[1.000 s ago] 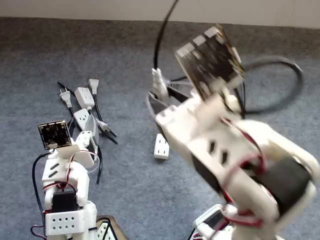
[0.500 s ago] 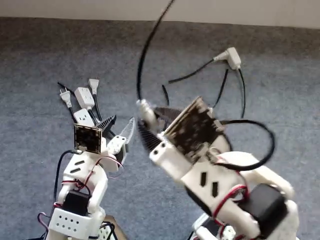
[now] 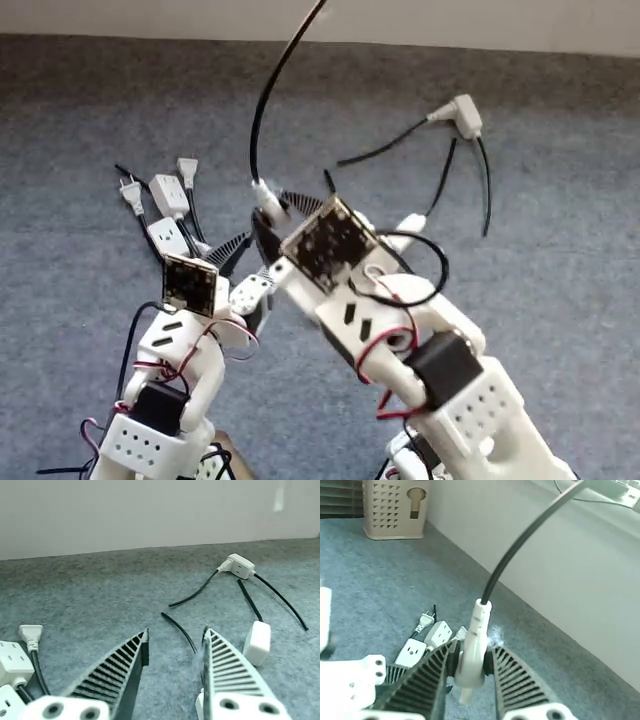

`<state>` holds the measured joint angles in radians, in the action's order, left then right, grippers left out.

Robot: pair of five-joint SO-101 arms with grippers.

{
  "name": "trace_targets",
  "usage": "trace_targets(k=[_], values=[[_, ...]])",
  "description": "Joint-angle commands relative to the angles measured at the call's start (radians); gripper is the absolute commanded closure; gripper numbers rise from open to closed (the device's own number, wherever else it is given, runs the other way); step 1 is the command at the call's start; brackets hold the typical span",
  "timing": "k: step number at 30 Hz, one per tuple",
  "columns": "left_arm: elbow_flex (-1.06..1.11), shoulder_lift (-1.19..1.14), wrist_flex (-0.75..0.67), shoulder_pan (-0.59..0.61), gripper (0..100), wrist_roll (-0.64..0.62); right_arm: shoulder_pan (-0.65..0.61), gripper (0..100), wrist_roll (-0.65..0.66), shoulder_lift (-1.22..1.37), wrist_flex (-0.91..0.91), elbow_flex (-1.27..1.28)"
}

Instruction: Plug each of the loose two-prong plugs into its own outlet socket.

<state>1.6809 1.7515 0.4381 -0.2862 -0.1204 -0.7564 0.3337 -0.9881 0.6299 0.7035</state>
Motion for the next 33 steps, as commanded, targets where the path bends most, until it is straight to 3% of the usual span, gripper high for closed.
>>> trace_targets(k=[1, 13, 23, 33], values=[[0.018, 0.002, -0.031, -0.039, 81, 0.006, 0.058, 97.6, -0.052, 0.093, -0.096, -0.004], [0.018, 0.010, -0.051, -0.018, 81, 0.006, 0.093, 97.4, -0.227, 0.171, -0.481, 0.312], [0.018, 0.002, -0.083, -0.018, 81, 0.006, 0.073, 97.4, -0.278, 0.160, -0.409, 0.355], [0.018, 0.001, -0.114, 0.047, 81, 0.002, -0.010, 97.4, -0.298, -0.119, -0.162, 0.415]])
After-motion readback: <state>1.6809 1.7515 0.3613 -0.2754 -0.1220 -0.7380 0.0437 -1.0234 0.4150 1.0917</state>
